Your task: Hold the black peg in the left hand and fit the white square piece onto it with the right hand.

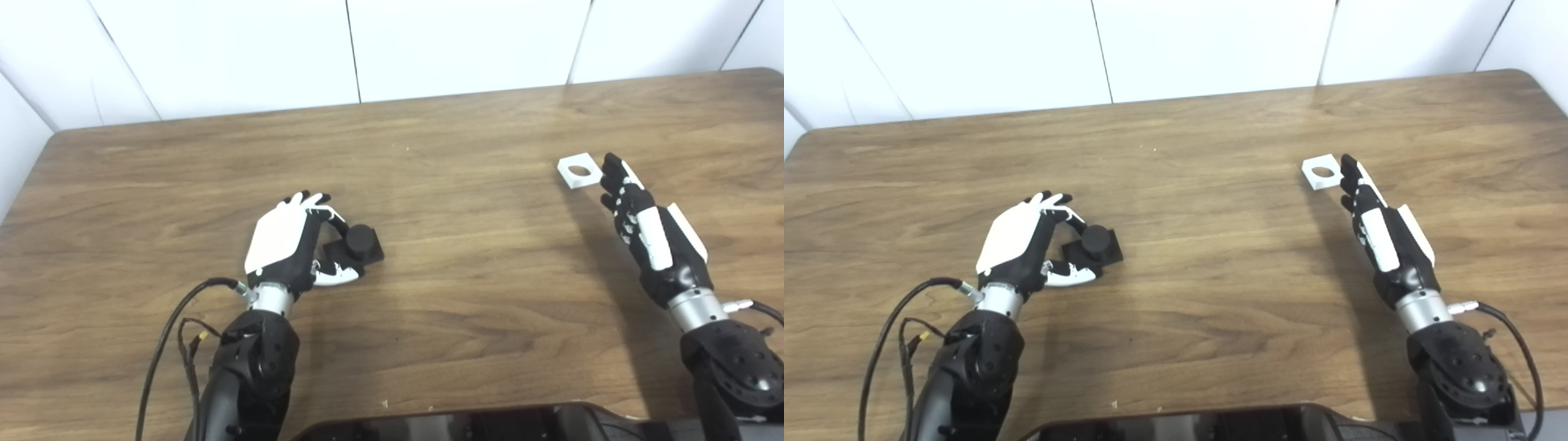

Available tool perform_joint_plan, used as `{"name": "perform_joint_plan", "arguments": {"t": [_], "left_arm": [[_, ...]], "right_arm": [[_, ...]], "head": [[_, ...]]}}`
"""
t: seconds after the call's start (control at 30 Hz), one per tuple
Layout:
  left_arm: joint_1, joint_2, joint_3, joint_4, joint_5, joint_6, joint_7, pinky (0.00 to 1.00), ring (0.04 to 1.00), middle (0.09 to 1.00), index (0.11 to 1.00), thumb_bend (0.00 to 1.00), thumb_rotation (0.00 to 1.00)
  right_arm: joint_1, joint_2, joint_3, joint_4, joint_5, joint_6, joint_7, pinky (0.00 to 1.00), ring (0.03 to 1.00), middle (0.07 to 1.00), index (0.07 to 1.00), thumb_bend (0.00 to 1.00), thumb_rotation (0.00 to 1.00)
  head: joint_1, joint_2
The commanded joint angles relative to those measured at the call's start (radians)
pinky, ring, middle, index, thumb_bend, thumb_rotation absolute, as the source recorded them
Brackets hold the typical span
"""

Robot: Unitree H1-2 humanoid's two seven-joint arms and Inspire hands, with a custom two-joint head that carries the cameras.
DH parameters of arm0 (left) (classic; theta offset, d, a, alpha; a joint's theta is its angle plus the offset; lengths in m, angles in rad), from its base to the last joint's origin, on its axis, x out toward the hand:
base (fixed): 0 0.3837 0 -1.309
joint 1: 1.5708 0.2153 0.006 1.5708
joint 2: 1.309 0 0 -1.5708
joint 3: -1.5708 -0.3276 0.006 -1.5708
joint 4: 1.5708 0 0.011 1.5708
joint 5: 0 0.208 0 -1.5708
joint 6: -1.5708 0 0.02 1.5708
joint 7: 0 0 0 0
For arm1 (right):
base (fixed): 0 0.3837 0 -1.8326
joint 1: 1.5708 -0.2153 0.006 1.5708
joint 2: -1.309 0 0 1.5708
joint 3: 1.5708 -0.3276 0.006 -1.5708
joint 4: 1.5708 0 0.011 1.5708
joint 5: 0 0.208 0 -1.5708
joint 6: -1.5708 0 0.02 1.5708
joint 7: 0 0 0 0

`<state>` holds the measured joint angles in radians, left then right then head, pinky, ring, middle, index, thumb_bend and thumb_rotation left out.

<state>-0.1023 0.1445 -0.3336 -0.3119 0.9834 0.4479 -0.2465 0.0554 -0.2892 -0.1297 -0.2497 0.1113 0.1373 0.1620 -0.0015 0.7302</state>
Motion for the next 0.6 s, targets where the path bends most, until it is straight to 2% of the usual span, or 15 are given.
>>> {"name": "perform_joint_plan", "arguments": {"t": [0.0, 0.2, 0.57], "left_arm": [[-0.007, 0.005, -0.006, -0.032, 0.014, -0.028, 0.010, 0.99, 0.971, 0.898, 0.493, 0.51, 0.08], [0.015, 0.001, -0.015, -0.046, -0.002, -0.040, 0.001, 0.97, 0.969, 0.894, 0.492, 0.51, 0.08], [0.040, -0.015, -0.035, -0.039, -0.016, -0.066, 0.005, 0.94, 0.962, 0.887, 0.492, 0.51, 0.08]], "right_arm": [[-0.021, -0.002, -0.007, -0.046, 0.004, -0.017, -0.008, 1.00, 1.000, 1.000, 0.980, 0.75, 1.00], [-0.021, 0.001, -0.007, -0.052, 0.010, -0.013, -0.006, 1.00, 1.000, 1.000, 0.980, 0.73, 1.00], [-0.014, 0.001, -0.004, -0.054, -0.014, -0.015, -0.011, 1.00, 1.000, 1.000, 0.977, 0.74, 1.00]], "head": [[-0.004, 0.003], [-0.014, 0.007], [-0.028, 0.010]]}}
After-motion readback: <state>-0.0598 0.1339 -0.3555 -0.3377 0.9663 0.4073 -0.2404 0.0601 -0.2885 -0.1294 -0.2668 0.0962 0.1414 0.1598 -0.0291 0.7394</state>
